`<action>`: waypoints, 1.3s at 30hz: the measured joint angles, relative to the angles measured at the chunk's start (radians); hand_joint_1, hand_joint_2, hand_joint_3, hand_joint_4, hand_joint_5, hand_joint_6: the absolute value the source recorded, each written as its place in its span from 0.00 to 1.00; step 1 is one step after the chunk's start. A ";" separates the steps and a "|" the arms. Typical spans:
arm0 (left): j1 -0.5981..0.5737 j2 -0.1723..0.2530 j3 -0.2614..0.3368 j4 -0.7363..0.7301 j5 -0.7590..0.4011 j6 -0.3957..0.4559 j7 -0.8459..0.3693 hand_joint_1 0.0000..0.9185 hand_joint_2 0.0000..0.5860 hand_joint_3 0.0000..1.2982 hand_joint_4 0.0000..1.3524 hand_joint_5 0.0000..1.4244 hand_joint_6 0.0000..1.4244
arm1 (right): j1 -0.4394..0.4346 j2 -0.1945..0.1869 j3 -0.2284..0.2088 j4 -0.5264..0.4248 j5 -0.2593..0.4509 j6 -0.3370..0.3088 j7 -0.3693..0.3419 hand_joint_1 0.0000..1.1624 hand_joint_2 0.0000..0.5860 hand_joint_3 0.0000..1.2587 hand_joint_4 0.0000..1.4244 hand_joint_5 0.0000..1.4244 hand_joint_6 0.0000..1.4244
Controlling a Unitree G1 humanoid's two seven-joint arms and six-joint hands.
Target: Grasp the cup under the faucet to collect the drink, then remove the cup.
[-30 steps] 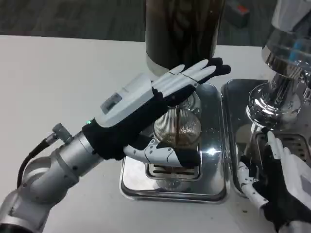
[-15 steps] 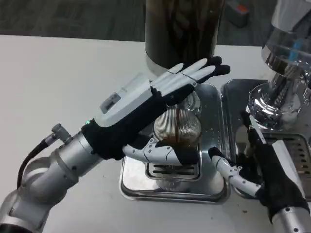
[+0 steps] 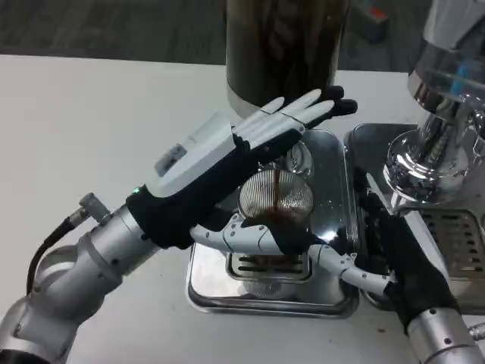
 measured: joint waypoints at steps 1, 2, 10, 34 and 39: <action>0.000 0.000 0.000 0.000 0.000 0.000 0.000 0.00 0.22 0.07 0.00 0.09 0.02 | -0.004 0.000 0.000 0.006 0.002 -0.003 0.000 0.71 0.32 0.00 0.00 0.00 0.00; 0.000 0.000 0.001 0.000 0.000 0.001 0.001 0.00 0.22 0.07 0.00 0.09 0.02 | -0.011 0.000 0.001 0.017 0.003 -0.009 0.000 0.71 0.32 0.00 0.00 0.00 0.00; 0.000 0.000 0.001 -0.001 0.000 0.007 0.011 0.00 0.22 0.07 0.00 0.09 0.02 | -0.035 0.002 0.011 0.041 0.017 -0.018 0.009 0.70 0.32 0.00 0.00 0.00 0.00; 0.111 0.038 0.155 -0.063 -0.105 0.030 0.072 0.00 0.22 0.07 0.00 0.09 0.01 | -0.052 0.003 0.032 0.070 0.023 -0.018 0.011 0.69 0.32 0.00 0.00 0.00 0.00; 0.179 0.072 0.233 -0.055 -0.196 0.047 0.071 0.00 0.23 0.09 0.00 0.11 0.03 | -0.054 0.004 0.039 0.075 0.022 -0.020 0.011 0.69 0.32 0.00 0.00 0.00 0.00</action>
